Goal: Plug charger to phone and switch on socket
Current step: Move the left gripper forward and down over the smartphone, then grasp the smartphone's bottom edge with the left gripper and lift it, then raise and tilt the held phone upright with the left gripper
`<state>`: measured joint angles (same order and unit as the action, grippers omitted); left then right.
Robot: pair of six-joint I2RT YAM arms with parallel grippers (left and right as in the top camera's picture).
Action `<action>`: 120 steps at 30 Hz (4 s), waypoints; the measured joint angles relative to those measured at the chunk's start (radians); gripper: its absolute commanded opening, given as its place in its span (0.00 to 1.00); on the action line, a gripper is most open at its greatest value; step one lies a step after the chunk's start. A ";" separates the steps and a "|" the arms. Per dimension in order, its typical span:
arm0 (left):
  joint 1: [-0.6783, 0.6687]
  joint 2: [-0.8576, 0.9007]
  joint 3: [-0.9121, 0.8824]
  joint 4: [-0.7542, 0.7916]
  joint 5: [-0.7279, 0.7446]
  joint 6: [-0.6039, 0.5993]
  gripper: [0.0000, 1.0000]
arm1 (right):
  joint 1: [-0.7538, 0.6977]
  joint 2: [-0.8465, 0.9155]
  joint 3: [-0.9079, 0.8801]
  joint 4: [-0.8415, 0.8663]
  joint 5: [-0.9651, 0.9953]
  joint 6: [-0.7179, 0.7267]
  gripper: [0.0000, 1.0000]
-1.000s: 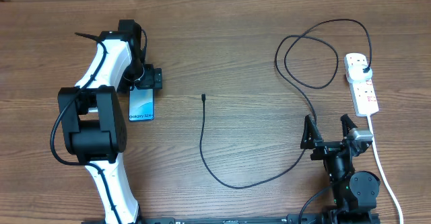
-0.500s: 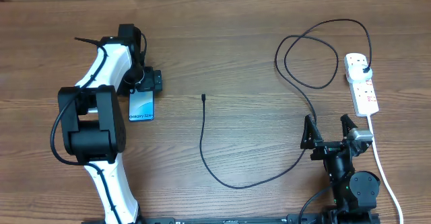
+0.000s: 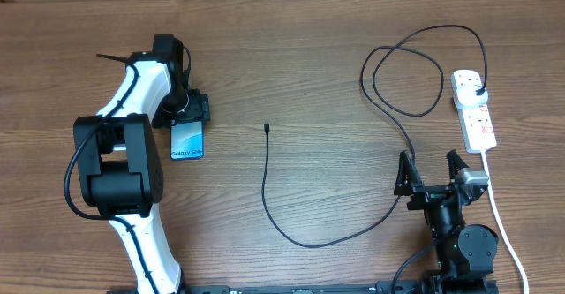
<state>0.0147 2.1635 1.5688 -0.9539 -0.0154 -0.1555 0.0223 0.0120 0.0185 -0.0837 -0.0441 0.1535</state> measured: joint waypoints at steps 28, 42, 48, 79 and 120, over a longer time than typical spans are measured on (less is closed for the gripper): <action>-0.090 -0.002 -0.005 -0.070 -0.005 0.212 1.00 | 0.000 0.000 0.000 0.000 0.000 0.000 1.00; -0.092 -0.002 -0.008 -0.073 -0.016 0.312 0.91 | 0.000 0.000 0.000 0.000 0.000 0.000 1.00; -0.092 -0.004 -0.010 -0.053 -0.009 0.255 0.83 | 0.000 0.000 0.000 0.000 0.000 0.000 1.00; -0.094 0.037 0.135 -0.131 0.105 -0.243 0.77 | 0.000 0.000 0.000 0.000 0.000 0.000 1.00; -0.094 0.040 0.310 -0.266 1.114 -0.676 0.66 | 0.000 0.000 0.000 0.000 0.000 0.000 1.00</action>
<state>-0.0792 2.2040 1.8786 -1.2198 1.0981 -0.8310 0.0219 0.0120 0.0185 -0.0837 -0.0444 0.1535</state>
